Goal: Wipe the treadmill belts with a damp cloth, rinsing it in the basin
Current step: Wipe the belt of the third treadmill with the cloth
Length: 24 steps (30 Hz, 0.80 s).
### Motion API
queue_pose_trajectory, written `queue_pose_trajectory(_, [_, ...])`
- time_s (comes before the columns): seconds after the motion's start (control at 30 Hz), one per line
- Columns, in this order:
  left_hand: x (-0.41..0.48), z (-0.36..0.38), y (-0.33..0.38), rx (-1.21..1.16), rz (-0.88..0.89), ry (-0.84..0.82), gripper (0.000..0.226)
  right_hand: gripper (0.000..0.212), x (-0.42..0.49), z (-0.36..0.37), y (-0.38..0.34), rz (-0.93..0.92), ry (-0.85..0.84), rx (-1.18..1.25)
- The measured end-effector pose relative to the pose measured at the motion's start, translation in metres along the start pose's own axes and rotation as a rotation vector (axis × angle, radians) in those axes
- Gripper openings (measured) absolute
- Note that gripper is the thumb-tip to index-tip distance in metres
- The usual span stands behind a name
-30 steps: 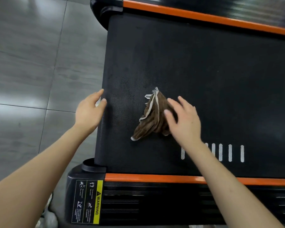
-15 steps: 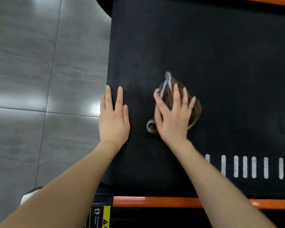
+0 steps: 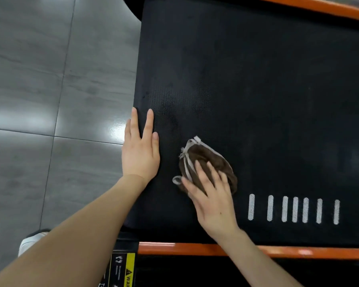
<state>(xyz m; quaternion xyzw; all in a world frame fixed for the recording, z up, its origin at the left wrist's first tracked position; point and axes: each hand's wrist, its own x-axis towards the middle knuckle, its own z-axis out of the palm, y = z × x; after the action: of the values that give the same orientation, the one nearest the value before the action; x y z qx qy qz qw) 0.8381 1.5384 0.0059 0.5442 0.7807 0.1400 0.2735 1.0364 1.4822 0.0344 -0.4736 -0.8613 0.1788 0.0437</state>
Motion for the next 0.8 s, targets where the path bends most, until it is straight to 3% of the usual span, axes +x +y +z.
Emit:
queue_pose_trajectory(0.1, [0.0, 0.001, -0.001, -0.001, 0.007, 0.005, 0.055, 0.039, 0.045, -0.009, 0.012, -0.001, 0.015, -0.07])
queue_pose_trajectory(0.27, [0.0, 0.0, -0.003, -0.015, 0.012, 0.02, 0.052, 0.076, 0.071, -0.008, 0.016, 0.018, -0.044, -0.09])
queue_pose_trajectory(0.43, [-0.003, -0.011, -0.003, -0.112, 0.013, -0.046, 0.051, 0.054, 0.057, 0.001, -0.006, 0.166, 0.013, -0.049])
queue_pose_trajectory(0.6, [-0.032, -0.042, -0.014, -0.049, -0.006, -0.162, 0.047, 0.053, -0.031, -0.002, 0.0, -0.191, -0.157, -0.116])
queue_pose_trajectory(0.67, [-0.044, -0.05, -0.017, -0.007, -0.017, -0.179, 0.046, 0.054, -0.064, -0.011, 0.035, -0.223, -0.144, -0.181])
queue_pose_trajectory(0.8, [-0.054, -0.063, -0.023, 0.048, 0.005, -0.164, 0.047, 0.07, -0.096, -0.024, 0.06, 0.11, -0.081, -0.154])
